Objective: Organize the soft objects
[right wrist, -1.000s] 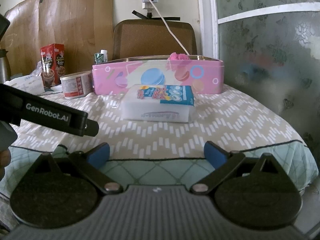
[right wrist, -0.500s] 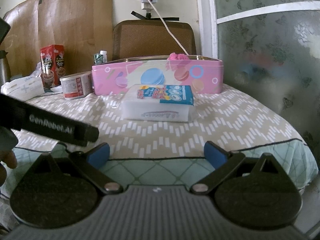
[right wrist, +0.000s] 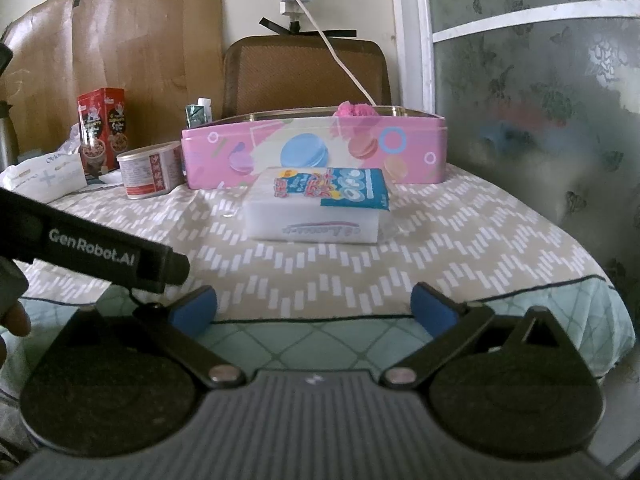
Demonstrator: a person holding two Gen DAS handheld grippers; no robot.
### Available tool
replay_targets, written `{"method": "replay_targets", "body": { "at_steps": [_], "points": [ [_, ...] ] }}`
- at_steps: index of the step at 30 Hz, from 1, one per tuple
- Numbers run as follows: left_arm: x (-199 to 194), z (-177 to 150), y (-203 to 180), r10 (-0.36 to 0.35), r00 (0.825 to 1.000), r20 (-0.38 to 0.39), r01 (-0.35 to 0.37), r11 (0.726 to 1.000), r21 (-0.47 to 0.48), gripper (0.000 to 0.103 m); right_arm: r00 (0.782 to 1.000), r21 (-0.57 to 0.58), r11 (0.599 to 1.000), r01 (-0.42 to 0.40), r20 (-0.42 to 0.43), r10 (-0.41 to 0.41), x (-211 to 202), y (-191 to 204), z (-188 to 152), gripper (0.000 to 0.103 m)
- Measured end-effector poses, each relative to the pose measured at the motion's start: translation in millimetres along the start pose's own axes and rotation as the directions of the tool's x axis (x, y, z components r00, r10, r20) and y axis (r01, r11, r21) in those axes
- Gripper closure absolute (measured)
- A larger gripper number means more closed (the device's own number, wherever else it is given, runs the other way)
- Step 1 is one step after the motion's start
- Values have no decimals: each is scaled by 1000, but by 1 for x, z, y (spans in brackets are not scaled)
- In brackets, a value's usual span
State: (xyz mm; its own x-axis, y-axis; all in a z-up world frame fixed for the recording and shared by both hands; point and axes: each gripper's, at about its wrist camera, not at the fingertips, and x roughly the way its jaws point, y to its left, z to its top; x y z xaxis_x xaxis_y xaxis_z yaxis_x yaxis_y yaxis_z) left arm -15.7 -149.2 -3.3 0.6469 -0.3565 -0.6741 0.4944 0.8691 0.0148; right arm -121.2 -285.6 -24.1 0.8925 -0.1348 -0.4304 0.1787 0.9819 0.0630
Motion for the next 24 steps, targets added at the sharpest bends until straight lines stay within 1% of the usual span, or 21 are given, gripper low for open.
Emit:
{"method": "replay_targets", "body": {
  "at_steps": [8,13,19,21,24],
  "points": [
    [1,1,0,12,1000,1,-12,1000,-11,0,1000,-7,1000,-6,-11,6,0,-1,0,0],
    [2,-3,-3,39,999,18,-39,999,15,0,1000,-18,1000,-5,10,5,-2,-2,-1,0],
    [4,-2,-1,46,999,28,-46,999,12,0,1000,-24,1000,-2,27,3,0,-2,-2,0],
    [6,0,1,45,999,27,-45,999,9,0,999,-25,1000,14,30,-13,1,-4,-2,0],
    [11,5,4,45,999,24,-45,999,4,0,996,-28,997,75,51,-74,4,-13,2,0]
  ]
}}
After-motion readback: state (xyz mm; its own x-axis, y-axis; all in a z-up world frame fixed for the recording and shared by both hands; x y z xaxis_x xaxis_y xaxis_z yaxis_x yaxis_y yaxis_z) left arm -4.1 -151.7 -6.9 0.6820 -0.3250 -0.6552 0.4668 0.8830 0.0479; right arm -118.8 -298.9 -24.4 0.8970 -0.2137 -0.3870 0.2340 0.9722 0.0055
